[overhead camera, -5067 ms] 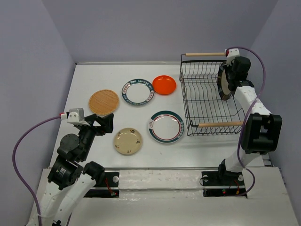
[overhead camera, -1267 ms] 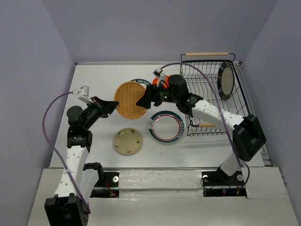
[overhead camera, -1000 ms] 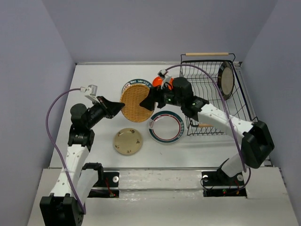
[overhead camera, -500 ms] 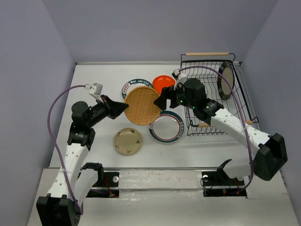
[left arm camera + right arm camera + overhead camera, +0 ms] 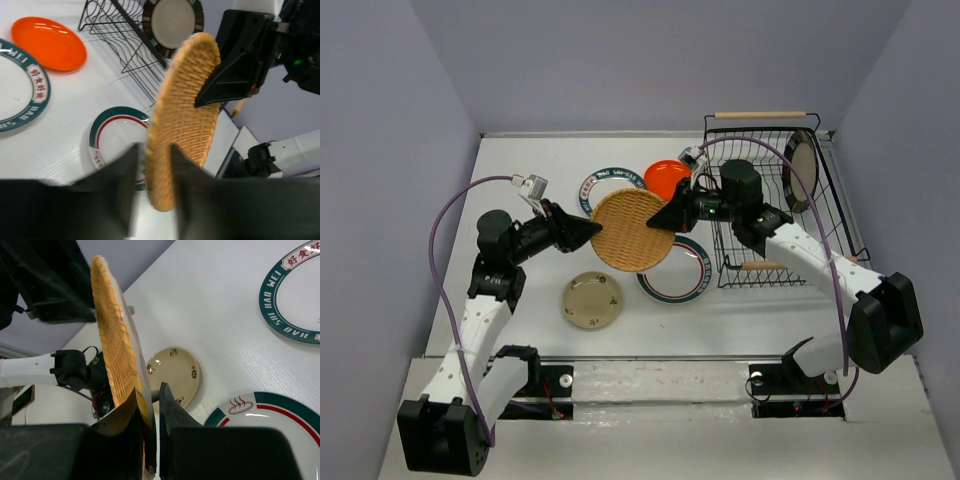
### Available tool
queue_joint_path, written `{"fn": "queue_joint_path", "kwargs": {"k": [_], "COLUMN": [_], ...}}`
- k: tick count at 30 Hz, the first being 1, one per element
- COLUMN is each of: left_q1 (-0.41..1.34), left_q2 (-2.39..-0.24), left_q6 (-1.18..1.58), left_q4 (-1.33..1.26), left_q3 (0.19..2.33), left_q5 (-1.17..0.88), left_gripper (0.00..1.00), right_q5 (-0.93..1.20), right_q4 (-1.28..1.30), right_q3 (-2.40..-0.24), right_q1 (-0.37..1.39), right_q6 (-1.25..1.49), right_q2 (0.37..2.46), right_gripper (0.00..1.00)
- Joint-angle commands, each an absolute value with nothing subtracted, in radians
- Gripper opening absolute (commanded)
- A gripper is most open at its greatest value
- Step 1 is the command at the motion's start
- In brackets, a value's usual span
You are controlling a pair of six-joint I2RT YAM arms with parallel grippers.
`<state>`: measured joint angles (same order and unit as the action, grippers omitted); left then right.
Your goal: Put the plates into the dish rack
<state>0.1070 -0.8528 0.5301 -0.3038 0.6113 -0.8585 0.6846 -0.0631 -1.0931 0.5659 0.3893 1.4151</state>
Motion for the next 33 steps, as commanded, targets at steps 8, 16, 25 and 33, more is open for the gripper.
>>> {"fn": "queue_joint_path", "kwargs": {"k": [8,16,25,33], "left_q1": [0.253,0.403,0.521,0.56], "left_q2": [-0.744,-0.68,-0.655,-0.666], "left_q6": [0.302,0.222,0.212,0.209], "left_q4": [-0.046,0.064,0.094,0.098], "left_q3": [0.716,0.704,0.71,0.712], "left_q5": [-0.634,-0.381,-0.285,-0.255], "left_gripper": [0.99,0.99,0.99,0.99], "right_q5": [0.237,-0.351,-0.455,-0.462], "right_q4": [0.098,0.17,-0.035,-0.037], "right_q3": [-1.227,-1.341,-1.328,-1.388], "right_q1": [0.37,0.204,0.118,0.088], "right_q6": [0.276,0.017,-0.288,-0.319], "right_q2": [1.262,1.315,1.521,1.641], "right_gripper": [0.07,0.07,0.07,0.07]}}
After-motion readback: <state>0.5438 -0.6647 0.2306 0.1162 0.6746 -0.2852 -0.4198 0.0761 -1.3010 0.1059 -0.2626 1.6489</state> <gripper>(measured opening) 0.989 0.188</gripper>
